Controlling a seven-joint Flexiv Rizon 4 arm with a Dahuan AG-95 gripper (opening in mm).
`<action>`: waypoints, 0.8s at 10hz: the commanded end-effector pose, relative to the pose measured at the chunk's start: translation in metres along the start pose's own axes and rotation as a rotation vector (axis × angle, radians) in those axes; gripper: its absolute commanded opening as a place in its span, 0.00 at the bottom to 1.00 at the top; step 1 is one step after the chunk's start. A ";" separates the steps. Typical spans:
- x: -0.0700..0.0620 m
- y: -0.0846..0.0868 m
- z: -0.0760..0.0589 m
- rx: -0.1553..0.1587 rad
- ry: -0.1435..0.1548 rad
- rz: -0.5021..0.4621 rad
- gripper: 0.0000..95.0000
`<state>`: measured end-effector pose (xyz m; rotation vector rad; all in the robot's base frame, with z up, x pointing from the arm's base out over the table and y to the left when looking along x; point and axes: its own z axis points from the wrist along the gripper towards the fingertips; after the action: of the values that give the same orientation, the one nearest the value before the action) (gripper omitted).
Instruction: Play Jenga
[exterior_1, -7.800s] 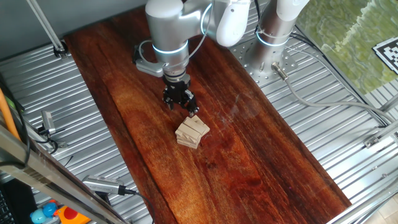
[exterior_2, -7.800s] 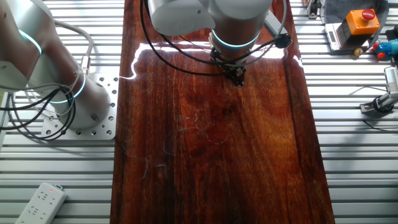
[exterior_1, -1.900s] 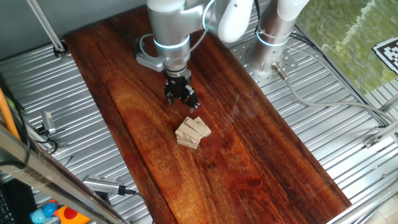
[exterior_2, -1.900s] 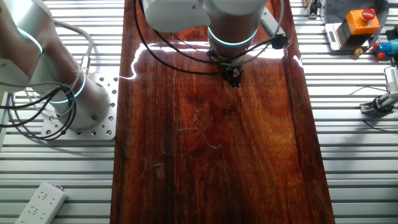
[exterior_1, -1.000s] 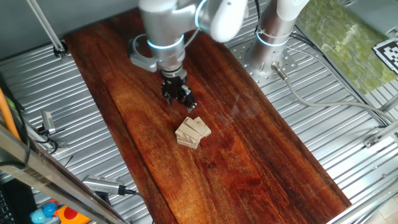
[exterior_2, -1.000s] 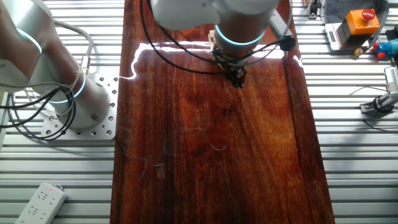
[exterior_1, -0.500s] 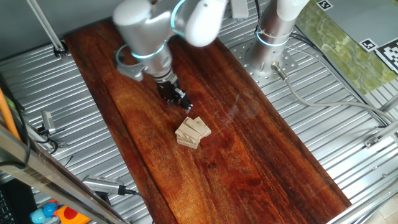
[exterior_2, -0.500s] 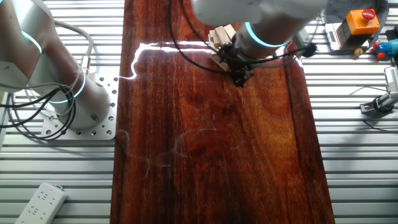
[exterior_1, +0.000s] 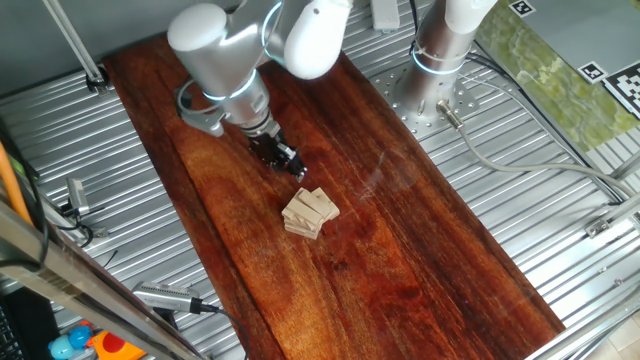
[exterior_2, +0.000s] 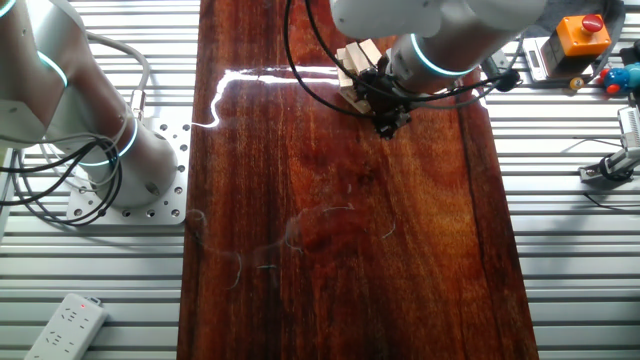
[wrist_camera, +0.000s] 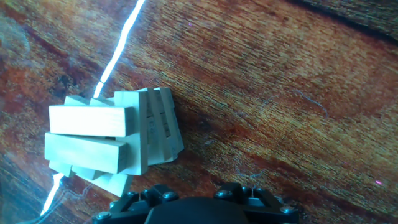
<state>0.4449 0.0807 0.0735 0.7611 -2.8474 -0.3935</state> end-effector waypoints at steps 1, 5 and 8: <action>-0.001 0.001 -0.002 0.008 -0.004 0.003 0.60; -0.002 -0.001 0.001 0.007 -0.005 -0.081 0.60; -0.003 -0.002 0.003 -0.012 -0.007 -0.118 0.60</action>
<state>0.4487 0.0807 0.0690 0.9301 -2.8118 -0.4289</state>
